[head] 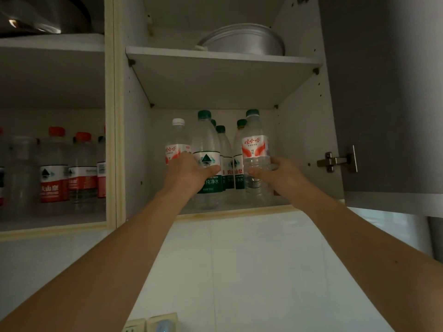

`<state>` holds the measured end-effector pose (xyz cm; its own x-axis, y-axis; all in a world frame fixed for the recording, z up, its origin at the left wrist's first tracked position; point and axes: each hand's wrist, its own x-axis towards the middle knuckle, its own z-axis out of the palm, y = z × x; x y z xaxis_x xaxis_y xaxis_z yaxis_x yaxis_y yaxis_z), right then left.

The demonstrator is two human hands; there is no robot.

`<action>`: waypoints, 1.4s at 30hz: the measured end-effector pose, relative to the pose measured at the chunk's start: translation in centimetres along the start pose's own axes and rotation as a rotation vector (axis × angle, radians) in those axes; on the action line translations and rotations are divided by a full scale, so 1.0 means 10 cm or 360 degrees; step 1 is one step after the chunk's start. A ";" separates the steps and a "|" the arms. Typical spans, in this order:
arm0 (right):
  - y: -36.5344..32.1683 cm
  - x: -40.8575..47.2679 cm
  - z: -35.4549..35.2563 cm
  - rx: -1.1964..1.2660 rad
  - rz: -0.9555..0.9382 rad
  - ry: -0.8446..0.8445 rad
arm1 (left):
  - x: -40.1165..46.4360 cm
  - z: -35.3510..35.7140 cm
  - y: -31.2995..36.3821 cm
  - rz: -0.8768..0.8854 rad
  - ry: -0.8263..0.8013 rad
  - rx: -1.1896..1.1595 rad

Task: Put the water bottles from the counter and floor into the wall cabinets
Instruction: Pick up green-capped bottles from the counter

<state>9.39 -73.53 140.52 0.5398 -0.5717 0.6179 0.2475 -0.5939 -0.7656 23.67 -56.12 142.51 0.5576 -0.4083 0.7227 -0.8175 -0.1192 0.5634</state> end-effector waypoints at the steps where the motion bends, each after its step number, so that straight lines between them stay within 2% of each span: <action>1: 0.01 0.02 0.00 -0.0017 0.0004 -0.0015 | 0.02 0.03 -0.01 -0.0001 0.0013 0.0023; 16: 0.15 0.31 0.20 -0.0233 0.0004 -0.0044 | 0.21 0.49 -0.04 -0.0143 0.0129 0.0028; 26: 0.08 0.12 0.16 -0.0567 -0.0025 -0.0105 | 0.03 0.37 -0.07 -0.0084 0.0065 0.0075; 34: -0.11 -0.60 0.35 -0.0553 -0.0503 0.0318 | -0.47 0.00 -0.15 0.0274 0.0161 -0.0111; 38: -0.03 -1.16 0.59 -0.0514 -0.0616 0.0355 | -0.96 -0.23 -0.33 0.0515 0.0190 -0.0145; 42: 0.26 -1.71 0.88 -0.0505 -0.0479 0.0221 | -1.52 -0.32 -0.67 0.0574 0.0151 -0.0084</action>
<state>7.93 -60.34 126.38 0.3634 -0.4049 0.8390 0.1062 -0.8767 -0.4691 21.18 -46.19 129.07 0.2480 -0.3297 0.9109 -0.9567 0.0646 0.2839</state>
